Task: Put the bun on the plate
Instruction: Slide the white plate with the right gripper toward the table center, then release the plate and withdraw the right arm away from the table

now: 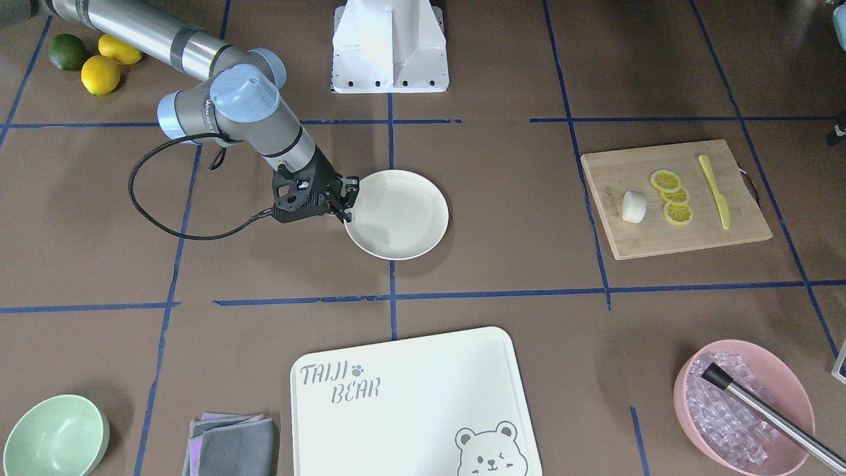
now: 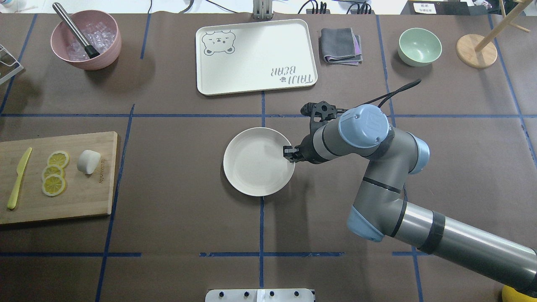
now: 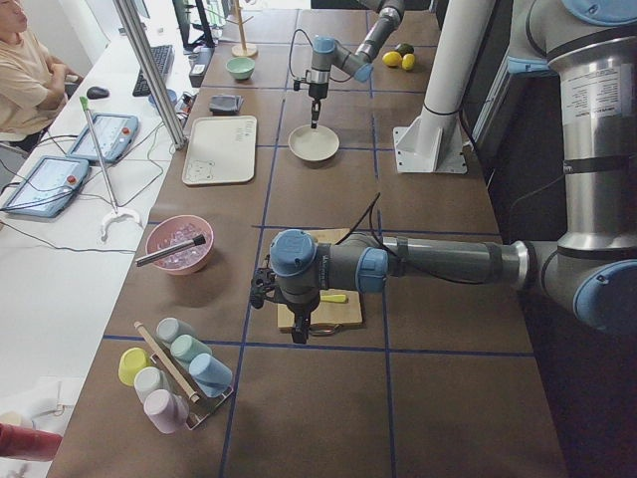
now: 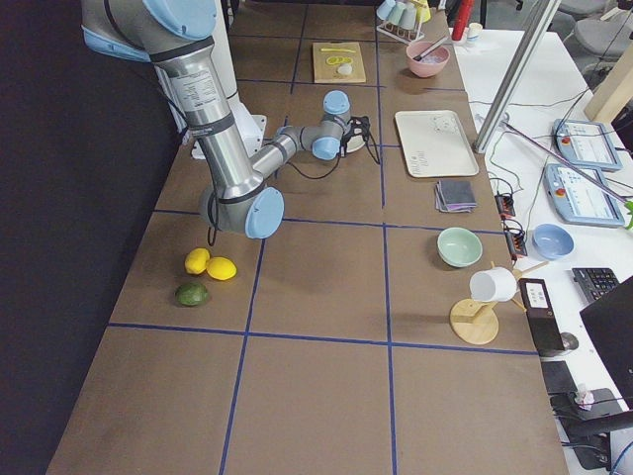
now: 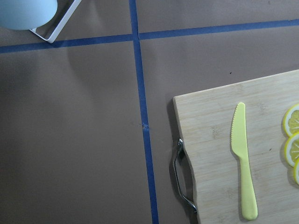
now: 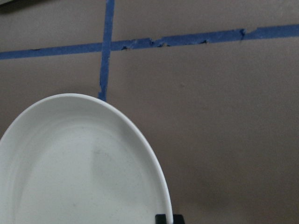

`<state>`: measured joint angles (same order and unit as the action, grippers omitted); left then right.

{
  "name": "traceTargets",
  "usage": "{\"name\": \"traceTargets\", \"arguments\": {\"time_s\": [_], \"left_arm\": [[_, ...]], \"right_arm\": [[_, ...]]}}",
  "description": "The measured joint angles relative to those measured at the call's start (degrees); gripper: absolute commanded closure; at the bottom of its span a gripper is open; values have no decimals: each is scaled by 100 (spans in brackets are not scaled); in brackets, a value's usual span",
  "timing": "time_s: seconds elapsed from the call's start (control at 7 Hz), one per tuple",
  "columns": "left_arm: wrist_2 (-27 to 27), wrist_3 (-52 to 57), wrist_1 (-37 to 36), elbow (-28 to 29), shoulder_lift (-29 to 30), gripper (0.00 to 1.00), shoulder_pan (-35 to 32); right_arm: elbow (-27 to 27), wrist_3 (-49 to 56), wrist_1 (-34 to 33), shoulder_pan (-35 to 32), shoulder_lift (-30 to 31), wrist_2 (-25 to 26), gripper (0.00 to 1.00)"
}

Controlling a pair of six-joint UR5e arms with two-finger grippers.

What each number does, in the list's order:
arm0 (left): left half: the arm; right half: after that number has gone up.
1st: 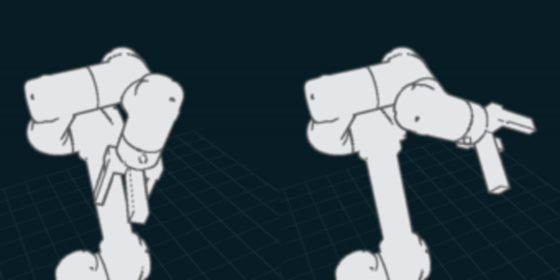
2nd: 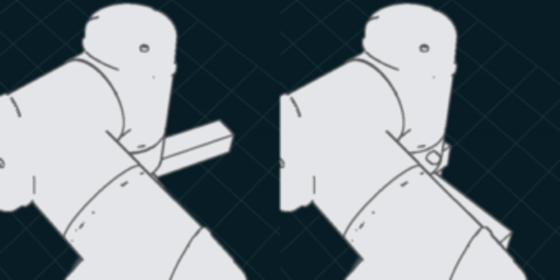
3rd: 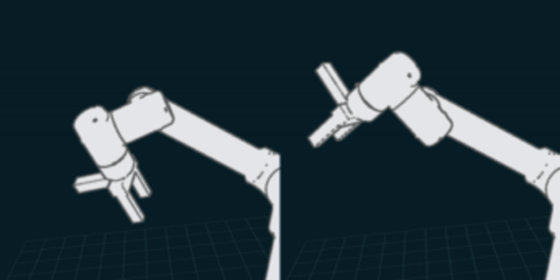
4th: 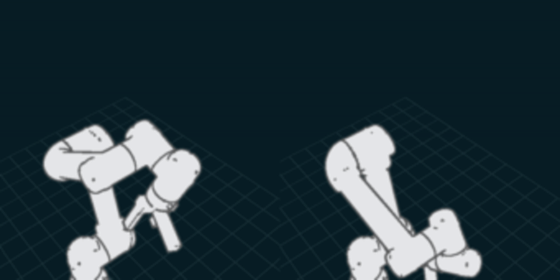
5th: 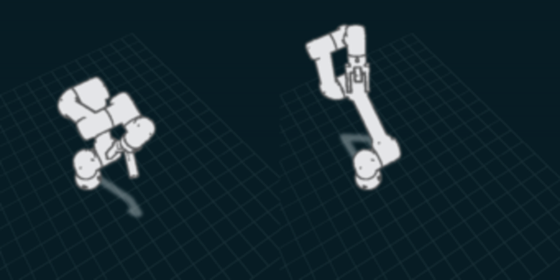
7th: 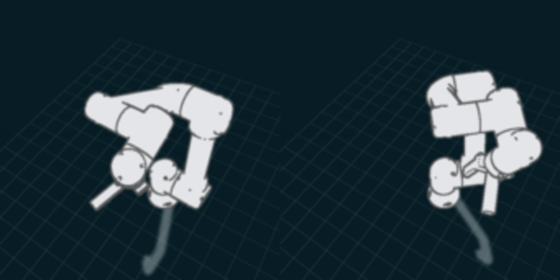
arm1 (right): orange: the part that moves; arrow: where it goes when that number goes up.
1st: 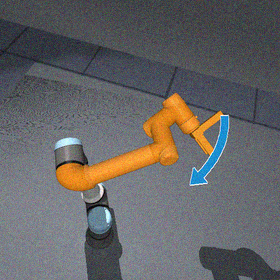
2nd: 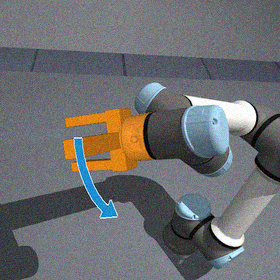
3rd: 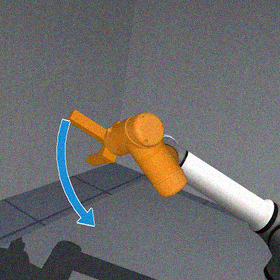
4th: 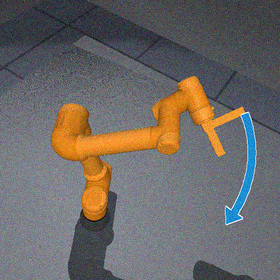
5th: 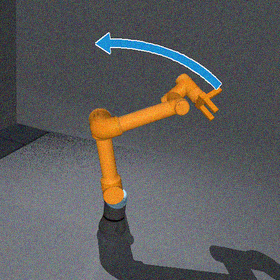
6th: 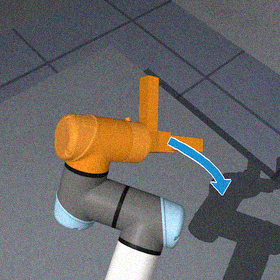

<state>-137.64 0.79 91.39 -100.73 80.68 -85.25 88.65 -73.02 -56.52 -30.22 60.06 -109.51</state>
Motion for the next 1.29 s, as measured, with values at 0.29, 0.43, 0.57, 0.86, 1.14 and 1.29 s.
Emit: {"name": "traceTargets", "arguments": {"time_s": [0.29,0.43,0.57,0.86,1.14,1.29], "left_arm": [[0,0,0,0,1,0,0],[0,0,1,0,3,0,0],[0,0,2,-4,2,0,-2],[26,0,2,-68,-5,0,-8],[48,-8,-11,-80,-7,0,-4],[49,-11,-166,-89,10,0,-1]], "right_arm": [[-10,-99,-26,61,-1,15,0],[34,-96,-186,-25,-2,-72,0],[127,17,-540,-276,0,-318,0],[410,1005,-1568,-1267,105,-1221,0],[542,2992,-2618,-2480,377,-1944,0],[537,4191,-3117,-3059,542,-2106,0]]}}
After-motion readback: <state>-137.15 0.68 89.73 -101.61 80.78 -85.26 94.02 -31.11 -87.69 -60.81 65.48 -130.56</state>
